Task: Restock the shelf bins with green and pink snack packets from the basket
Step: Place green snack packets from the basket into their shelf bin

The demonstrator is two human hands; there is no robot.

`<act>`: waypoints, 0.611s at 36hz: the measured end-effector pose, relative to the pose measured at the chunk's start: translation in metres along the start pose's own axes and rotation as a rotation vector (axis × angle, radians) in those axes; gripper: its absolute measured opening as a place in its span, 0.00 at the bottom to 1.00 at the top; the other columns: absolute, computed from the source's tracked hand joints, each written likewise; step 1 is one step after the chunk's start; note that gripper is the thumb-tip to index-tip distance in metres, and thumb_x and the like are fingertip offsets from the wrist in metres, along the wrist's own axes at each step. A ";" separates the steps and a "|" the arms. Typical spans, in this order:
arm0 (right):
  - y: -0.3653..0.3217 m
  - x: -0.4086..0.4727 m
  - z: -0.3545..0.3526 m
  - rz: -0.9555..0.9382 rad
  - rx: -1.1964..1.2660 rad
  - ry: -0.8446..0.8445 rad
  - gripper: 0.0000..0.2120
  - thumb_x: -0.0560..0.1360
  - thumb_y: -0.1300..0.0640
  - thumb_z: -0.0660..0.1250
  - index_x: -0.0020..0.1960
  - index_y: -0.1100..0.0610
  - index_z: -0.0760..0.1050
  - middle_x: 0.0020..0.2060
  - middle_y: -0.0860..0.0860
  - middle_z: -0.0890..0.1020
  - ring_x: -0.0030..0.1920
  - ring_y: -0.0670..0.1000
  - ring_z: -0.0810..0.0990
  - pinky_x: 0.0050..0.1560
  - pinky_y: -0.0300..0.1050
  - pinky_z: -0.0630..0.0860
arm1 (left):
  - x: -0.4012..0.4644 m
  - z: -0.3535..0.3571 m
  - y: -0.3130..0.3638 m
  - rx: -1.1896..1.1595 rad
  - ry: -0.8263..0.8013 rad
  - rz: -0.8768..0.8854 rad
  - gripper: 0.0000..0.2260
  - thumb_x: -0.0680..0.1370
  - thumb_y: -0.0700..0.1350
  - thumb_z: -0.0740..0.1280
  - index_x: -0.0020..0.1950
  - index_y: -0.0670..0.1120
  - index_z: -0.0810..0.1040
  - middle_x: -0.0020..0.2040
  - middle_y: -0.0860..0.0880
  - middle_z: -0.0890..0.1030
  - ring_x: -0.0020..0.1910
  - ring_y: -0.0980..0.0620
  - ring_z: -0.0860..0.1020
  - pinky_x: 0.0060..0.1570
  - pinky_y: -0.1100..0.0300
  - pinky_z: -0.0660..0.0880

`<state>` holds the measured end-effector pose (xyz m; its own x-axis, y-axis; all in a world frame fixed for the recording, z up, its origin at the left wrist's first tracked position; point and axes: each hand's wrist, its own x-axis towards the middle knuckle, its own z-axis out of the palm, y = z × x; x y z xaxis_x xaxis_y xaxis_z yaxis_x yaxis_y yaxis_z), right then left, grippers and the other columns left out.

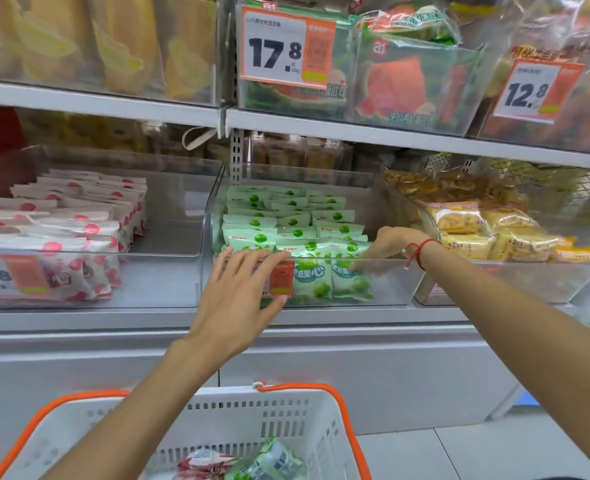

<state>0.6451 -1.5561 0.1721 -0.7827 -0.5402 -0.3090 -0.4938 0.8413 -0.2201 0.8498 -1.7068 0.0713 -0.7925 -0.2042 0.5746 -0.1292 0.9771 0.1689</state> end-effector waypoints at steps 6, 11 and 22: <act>0.011 -0.012 0.001 -0.068 -0.008 0.298 0.19 0.73 0.41 0.68 0.47 0.58 0.76 0.41 0.52 0.77 0.43 0.52 0.77 0.46 0.47 0.75 | -0.009 -0.003 -0.008 0.028 0.012 0.110 0.29 0.76 0.47 0.68 0.75 0.54 0.61 0.71 0.52 0.68 0.71 0.50 0.64 0.74 0.50 0.50; 0.003 -0.049 0.034 -0.316 0.259 0.623 0.07 0.73 0.51 0.70 0.50 0.48 0.76 0.39 0.44 0.79 0.40 0.45 0.77 0.45 0.46 0.74 | -0.035 0.003 0.003 -0.056 0.214 0.145 0.22 0.74 0.41 0.66 0.69 0.50 0.72 0.64 0.51 0.76 0.64 0.51 0.70 0.67 0.55 0.62; -0.036 -0.033 0.223 -0.417 0.109 -0.313 0.08 0.76 0.59 0.67 0.51 0.58 0.82 0.45 0.55 0.84 0.40 0.47 0.79 0.47 0.41 0.76 | -0.155 0.075 -0.023 -0.207 -0.252 -0.454 0.10 0.77 0.44 0.66 0.58 0.55 0.77 0.60 0.57 0.77 0.62 0.54 0.72 0.60 0.58 0.66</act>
<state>0.7736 -1.5732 -0.0162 -0.3699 -0.8223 -0.4324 -0.6833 0.5562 -0.4731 0.9307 -1.6935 -0.0816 -0.8057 -0.5566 0.2025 -0.3916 0.7571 0.5229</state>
